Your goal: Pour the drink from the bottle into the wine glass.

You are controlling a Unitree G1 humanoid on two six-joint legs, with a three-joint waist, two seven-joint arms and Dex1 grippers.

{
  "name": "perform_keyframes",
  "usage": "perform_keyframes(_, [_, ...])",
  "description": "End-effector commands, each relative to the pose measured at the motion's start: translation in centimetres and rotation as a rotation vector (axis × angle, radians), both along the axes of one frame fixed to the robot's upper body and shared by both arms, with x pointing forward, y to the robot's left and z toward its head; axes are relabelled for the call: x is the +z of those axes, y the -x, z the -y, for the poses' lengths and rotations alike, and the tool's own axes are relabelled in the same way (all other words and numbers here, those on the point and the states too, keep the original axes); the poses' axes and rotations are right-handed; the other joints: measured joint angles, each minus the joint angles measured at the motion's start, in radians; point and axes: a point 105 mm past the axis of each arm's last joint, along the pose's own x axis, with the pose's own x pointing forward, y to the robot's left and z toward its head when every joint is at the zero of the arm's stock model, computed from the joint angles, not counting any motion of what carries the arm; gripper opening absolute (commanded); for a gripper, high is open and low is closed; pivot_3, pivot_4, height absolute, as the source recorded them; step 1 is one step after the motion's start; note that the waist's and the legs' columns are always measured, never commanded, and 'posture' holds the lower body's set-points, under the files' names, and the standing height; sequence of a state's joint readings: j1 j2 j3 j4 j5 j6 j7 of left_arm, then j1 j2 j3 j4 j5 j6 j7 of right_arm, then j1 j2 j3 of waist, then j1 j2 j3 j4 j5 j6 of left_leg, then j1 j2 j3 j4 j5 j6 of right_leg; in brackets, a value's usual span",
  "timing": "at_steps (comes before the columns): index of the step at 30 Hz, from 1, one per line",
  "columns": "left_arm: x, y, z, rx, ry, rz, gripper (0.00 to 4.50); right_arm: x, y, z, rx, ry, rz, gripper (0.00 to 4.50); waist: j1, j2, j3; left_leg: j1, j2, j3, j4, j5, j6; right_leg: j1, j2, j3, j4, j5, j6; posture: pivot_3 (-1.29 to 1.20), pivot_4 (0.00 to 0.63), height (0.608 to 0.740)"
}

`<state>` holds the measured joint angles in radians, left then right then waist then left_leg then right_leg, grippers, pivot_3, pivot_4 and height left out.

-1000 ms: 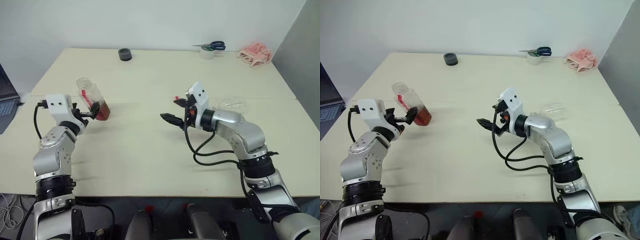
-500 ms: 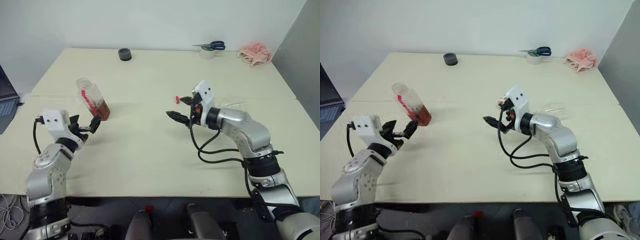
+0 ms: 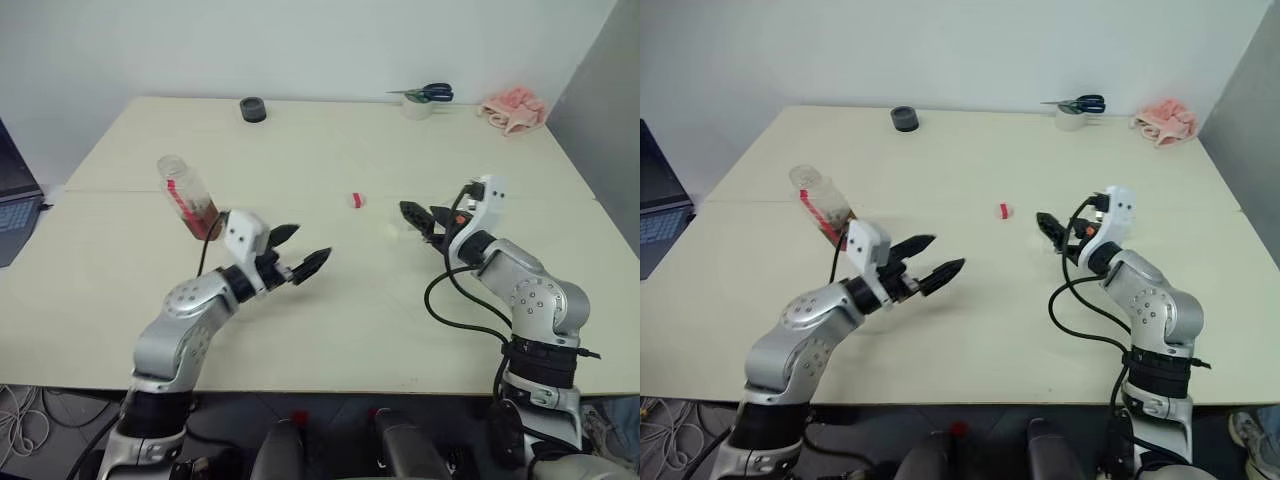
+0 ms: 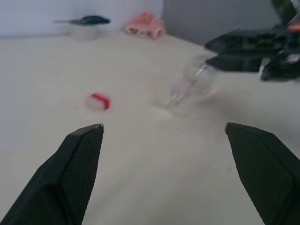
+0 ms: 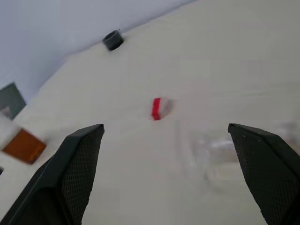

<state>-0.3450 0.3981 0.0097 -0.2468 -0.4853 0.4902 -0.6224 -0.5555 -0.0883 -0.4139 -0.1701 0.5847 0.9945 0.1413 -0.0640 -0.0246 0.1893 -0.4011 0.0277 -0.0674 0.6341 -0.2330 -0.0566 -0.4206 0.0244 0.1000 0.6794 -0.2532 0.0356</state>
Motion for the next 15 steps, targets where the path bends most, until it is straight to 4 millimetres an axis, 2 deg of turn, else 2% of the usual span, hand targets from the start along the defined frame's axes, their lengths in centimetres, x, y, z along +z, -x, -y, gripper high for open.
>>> perform_keyframes(1, [1.2,0.0,-0.3,-0.025,-0.014,0.044,4.44,-0.1,0.4,0.3,-0.059,-0.171,-0.036,4.5,-0.008,0.0,0.0,0.0,0.001,0.0,-0.001,0.0,0.0,0.0,0.001,0.0,0.0,0.0,0.0,0.0,0.15,0.74])
perform_keyframes(6, [0.4,0.3,-0.6,-0.057,-0.12,0.047,4.44,-1.5,0.0,-0.7,-0.081,-0.358,-0.127,4.5,-0.02,0.001,0.0,0.001,0.002,-0.001,-0.003,0.0,0.0,0.0,0.003,0.0,0.0,-0.003,0.003,0.0,0.15,0.74])
perform_keyframes(15, [0.7,0.4,-1.0,-0.032,-0.107,0.057,4.44,-2.3,-2.3,-0.7,-0.134,-0.594,-0.194,4.5,-0.02,0.001,0.0,0.0,0.001,-0.001,-0.003,0.0,0.0,0.0,0.003,-0.001,-0.001,-0.004,0.003,0.0,0.15,0.74])
